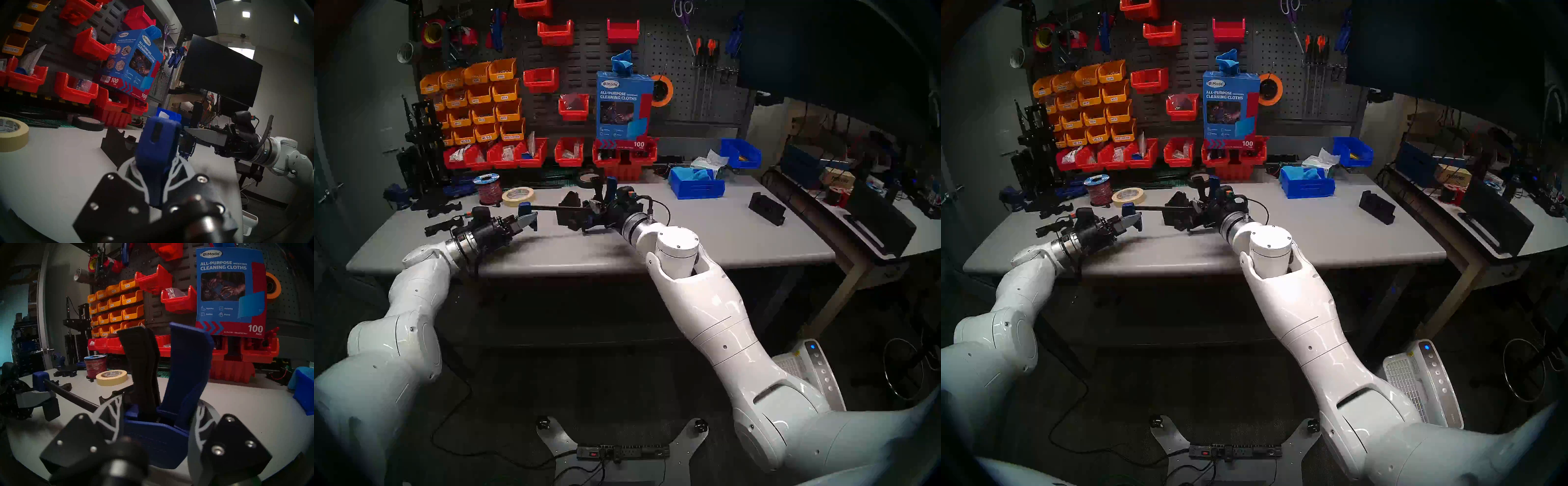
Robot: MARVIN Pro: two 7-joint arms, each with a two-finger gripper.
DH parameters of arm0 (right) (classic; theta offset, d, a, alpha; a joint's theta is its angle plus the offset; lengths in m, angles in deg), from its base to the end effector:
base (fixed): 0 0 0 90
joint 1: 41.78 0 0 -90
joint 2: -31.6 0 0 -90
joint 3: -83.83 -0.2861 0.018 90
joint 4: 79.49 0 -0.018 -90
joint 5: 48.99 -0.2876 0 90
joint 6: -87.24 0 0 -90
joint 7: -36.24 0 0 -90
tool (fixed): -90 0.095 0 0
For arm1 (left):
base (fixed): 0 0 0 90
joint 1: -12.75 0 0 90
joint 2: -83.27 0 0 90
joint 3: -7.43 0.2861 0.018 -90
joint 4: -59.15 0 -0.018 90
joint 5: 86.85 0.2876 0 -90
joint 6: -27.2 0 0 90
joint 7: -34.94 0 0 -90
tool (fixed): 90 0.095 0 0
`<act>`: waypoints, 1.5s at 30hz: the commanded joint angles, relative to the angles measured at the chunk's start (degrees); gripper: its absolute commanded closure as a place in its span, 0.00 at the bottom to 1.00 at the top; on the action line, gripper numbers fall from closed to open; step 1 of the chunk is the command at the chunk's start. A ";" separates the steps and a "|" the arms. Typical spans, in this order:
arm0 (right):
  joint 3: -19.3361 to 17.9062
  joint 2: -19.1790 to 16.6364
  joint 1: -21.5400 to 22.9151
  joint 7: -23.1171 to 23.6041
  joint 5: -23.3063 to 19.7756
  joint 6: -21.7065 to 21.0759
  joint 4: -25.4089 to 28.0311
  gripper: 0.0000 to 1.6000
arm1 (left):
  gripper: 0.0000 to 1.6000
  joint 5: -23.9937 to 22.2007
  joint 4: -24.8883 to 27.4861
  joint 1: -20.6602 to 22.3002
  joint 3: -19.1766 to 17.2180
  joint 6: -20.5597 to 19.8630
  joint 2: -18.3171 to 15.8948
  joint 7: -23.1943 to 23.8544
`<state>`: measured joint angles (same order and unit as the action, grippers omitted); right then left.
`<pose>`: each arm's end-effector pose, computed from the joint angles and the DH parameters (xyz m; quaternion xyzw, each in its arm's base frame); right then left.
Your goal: Clamp the two 3D printed pieces together with the clamp
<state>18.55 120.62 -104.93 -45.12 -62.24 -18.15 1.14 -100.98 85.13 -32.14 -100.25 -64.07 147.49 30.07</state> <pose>0.4803 0.1721 -0.1930 -0.6815 -0.2006 -0.6708 0.2129 0.4853 0.2018 -0.2397 0.6247 -0.2002 0.6293 0.4168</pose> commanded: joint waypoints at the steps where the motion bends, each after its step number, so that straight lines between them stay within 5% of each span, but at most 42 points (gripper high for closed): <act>1: 0.30 1.36 3.64 0.64 0.26 1.12 3.47 1.00 | 1.00 -1.61 4.71 5.60 -0.27 0.68 2.50 -0.14; 45: 0.97 2.03 4.97 -0.47 0.65 0.81 3.05 1.00 | 1.00 1.89 -0.54 15.10 1.85 0.80 2.17 -7.78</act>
<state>17.65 120.52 -102.36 -46.86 -61.55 -17.78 2.34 -98.56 83.15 -23.07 -98.42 -62.58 148.88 23.71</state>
